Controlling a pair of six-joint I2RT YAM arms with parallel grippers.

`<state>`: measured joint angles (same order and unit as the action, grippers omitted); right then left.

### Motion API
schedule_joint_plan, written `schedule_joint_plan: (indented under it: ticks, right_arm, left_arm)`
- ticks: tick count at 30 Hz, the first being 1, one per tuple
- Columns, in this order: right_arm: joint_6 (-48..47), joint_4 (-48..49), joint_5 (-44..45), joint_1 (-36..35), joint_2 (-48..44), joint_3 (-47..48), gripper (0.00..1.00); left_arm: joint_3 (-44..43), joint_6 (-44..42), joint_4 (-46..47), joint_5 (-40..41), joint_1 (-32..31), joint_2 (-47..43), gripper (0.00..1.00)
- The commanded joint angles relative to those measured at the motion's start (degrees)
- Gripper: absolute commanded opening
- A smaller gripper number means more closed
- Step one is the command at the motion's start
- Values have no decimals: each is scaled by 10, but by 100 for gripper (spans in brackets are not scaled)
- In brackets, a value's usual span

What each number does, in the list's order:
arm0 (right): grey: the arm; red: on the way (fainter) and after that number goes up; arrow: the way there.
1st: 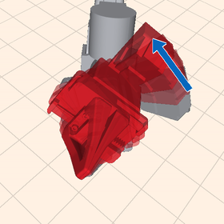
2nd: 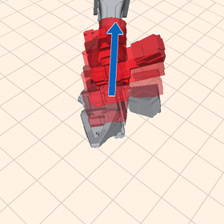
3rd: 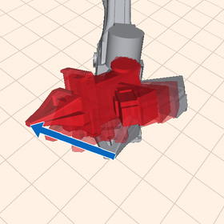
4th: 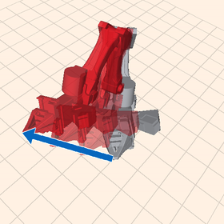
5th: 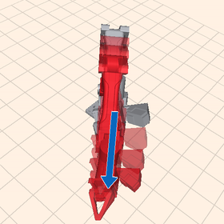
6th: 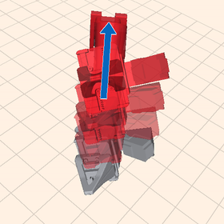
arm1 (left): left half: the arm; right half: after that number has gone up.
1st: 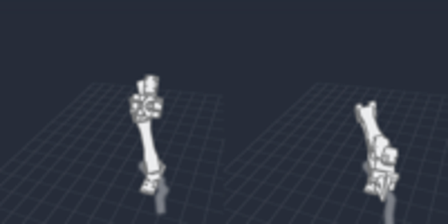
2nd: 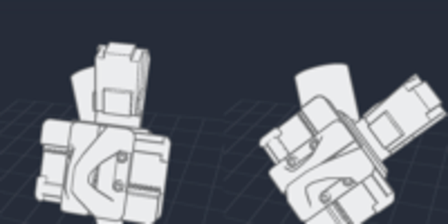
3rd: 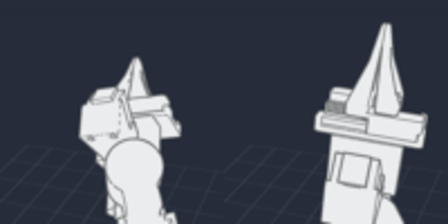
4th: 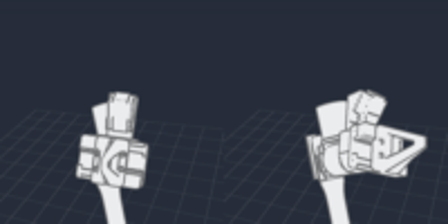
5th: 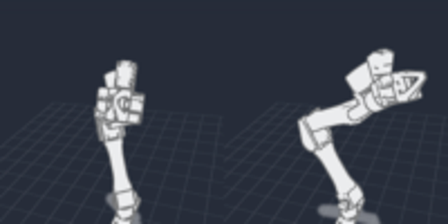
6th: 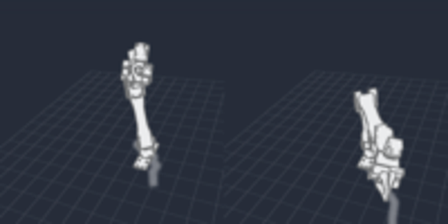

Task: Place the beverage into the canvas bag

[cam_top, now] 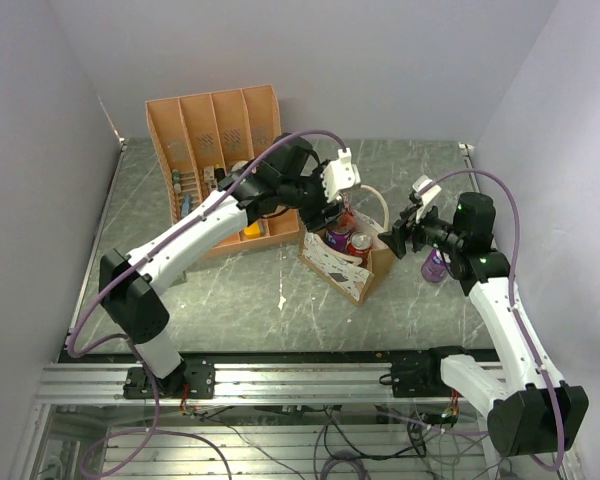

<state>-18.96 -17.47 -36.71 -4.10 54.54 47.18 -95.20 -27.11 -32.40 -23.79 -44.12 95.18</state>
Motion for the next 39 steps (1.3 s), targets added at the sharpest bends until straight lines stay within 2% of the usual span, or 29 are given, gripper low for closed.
schedule_joint_plan:
  ticks: [1, 9, 25, 29, 34, 39]
  right_arm:
    - [-11, -5, 1, 4, 8, 0, 74]
    - [-18, -10, 7, 2, 24, 4, 69]
    - [-23, -12, 10, -4, 37, 5, 67]
    - [-23, -12, 10, -3, 38, 5, 67]
    - [-22, -10, 11, -3, 40, 4, 67]
    - [-23, -10, 11, -3, 40, 4, 67]
  left_arm:
    - [-32, -13, 41, -53, -10, 4, 7]
    - [-42, -52, -57, -74, -20, 26, 7]
    - [-102, -128, -231, -23, -45, 88, 7]
    - [-91, -114, -202, 7, -54, 95, 7]
    - [-54, -59, -121, 36, -55, 85, 7]
    - [-42, -33, -106, 69, -55, 99, 7]
